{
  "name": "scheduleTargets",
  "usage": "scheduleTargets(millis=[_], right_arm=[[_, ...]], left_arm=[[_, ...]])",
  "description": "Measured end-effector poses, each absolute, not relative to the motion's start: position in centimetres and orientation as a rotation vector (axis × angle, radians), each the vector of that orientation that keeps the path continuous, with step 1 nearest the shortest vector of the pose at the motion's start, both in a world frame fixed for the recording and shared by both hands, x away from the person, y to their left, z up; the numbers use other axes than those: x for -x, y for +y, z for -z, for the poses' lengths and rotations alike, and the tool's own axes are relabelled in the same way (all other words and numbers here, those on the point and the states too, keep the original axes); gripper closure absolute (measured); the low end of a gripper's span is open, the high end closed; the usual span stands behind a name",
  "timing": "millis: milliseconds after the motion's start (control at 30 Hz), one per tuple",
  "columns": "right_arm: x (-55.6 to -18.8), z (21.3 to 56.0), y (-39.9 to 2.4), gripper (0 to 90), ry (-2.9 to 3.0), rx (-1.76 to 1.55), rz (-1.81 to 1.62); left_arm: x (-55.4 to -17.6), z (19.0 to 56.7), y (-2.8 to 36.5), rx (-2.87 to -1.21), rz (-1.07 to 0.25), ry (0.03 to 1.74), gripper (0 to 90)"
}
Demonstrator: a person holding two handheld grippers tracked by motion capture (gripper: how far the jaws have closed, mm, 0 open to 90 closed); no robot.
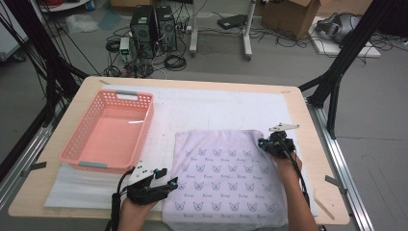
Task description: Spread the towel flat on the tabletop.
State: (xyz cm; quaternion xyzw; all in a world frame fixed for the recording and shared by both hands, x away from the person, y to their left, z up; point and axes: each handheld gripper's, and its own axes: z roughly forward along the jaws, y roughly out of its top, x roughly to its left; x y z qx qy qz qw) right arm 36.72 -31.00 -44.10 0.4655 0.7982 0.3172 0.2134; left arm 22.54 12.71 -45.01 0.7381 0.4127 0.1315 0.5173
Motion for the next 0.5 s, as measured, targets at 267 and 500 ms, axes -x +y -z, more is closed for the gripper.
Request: scheduleTargets(millis=[267,500], right_arm=[[-36.1,43.1,-33.4,74.9,1.986,-1.393,-0.898],[-36.2,44.3,-32.6,80.5,2.158,-1.408,-0.944]], left_arm=[[-22.8,45.0,13.2,-1.754,-0.322,1.007,43.9],[-23.5,45.0,13.1,-1.747,-0.323,1.005,43.5]])
